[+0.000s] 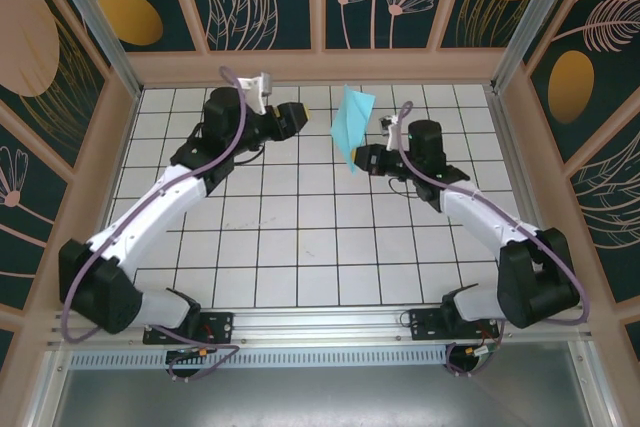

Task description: Fold a paper plane with a square sheet of paper (fold left side to right side)

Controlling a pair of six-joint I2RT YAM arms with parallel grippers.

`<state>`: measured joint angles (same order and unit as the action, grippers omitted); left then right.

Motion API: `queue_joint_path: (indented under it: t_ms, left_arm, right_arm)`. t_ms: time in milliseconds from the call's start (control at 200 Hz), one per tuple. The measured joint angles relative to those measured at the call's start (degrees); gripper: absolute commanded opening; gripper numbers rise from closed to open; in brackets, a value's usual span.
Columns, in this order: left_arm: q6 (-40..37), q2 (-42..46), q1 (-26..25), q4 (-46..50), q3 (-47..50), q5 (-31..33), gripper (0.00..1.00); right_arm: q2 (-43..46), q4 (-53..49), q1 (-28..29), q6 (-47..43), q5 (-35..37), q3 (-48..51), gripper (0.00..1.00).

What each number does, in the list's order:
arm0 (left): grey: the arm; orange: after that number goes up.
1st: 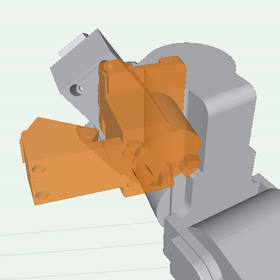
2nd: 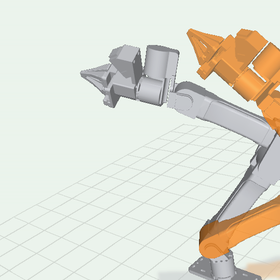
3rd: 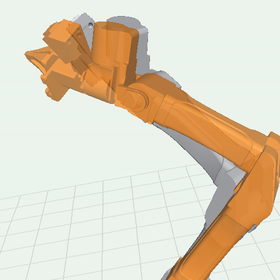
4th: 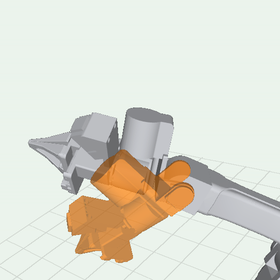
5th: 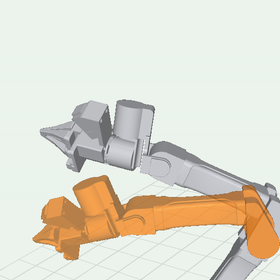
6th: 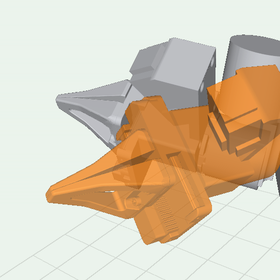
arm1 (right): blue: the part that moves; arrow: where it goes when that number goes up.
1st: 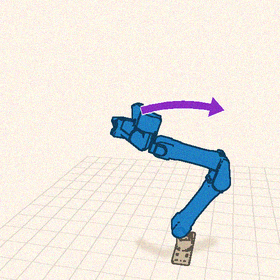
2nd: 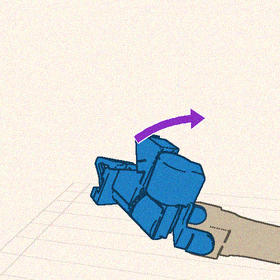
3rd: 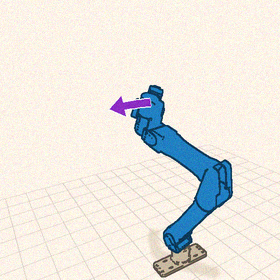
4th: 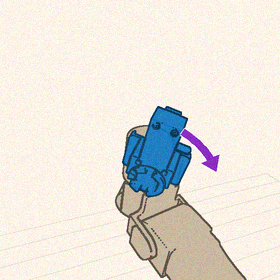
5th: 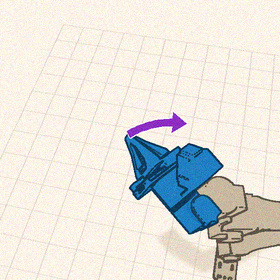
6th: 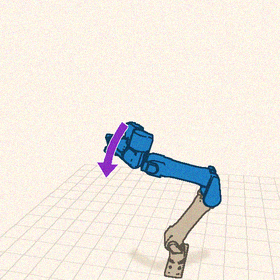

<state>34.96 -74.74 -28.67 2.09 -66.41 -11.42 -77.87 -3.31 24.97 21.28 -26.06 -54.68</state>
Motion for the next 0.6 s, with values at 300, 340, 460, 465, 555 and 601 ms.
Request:
queue_joint_path:
  t_ms: [300,340,460,465,555,601]
  left_arm:
    - [-1.97,14.91,0.00,1.20,13.25,18.12,0.64]
    - [-1.97,15.82,0.00,1.20,14.08,19.69,0.64]
    - [-1.99,17.68,0.00,1.22,15.61,23.37,0.65]
    - [-1.99,17.73,0.00,1.22,15.63,23.45,0.65]
    - [-2.01,18.23,0.00,1.20,15.80,24.83,0.65]
    - [-2.01,18.32,0.00,1.20,15.80,25.27,0.65]
  right_arm:
    - [-19.08,-39.28,18.95,-3.10,43.34,-28.17,0.16]
    - [-22.67,-43.65,20.70,-2.34,47.54,-30.36,0.16]
    - [-33.51,-55.65,25.59,0.20,58.14,-36.74,0.17]
    - [-33.77,-55.91,25.70,0.26,58.42,-36.94,0.17]
    - [-40.52,-61.86,28.48,1.14,63.93,-41.31,0.17]
    - [-43.08,-63.76,29.55,1.36,65.75,-42.91,0.17]
